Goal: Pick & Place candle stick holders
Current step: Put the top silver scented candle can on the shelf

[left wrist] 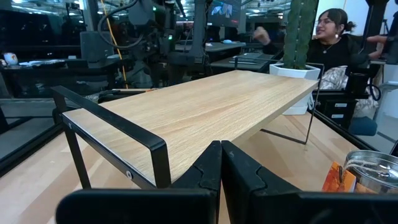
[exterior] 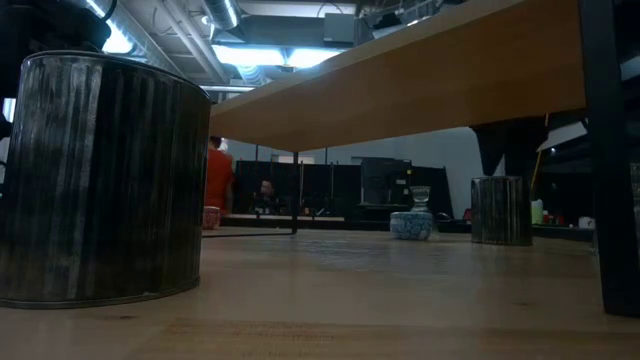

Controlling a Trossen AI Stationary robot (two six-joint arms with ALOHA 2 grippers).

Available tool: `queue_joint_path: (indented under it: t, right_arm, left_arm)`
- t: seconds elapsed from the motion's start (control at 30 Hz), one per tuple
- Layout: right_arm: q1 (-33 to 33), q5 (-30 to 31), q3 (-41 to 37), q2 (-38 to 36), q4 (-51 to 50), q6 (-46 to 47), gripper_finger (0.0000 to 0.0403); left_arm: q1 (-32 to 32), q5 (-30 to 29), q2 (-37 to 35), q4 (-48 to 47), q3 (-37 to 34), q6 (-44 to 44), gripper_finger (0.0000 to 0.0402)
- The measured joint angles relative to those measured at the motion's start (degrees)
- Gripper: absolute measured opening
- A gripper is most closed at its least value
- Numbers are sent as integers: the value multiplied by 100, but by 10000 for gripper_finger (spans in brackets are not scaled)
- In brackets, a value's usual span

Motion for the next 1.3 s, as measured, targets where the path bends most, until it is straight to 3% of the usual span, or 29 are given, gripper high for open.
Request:
queue_joint_path:
  t: [1.3]
  right_arm:
    - [92,21,-2,23,471,-4,400]
  left_arm:
    - [-2,0,1,0,0,0,4]
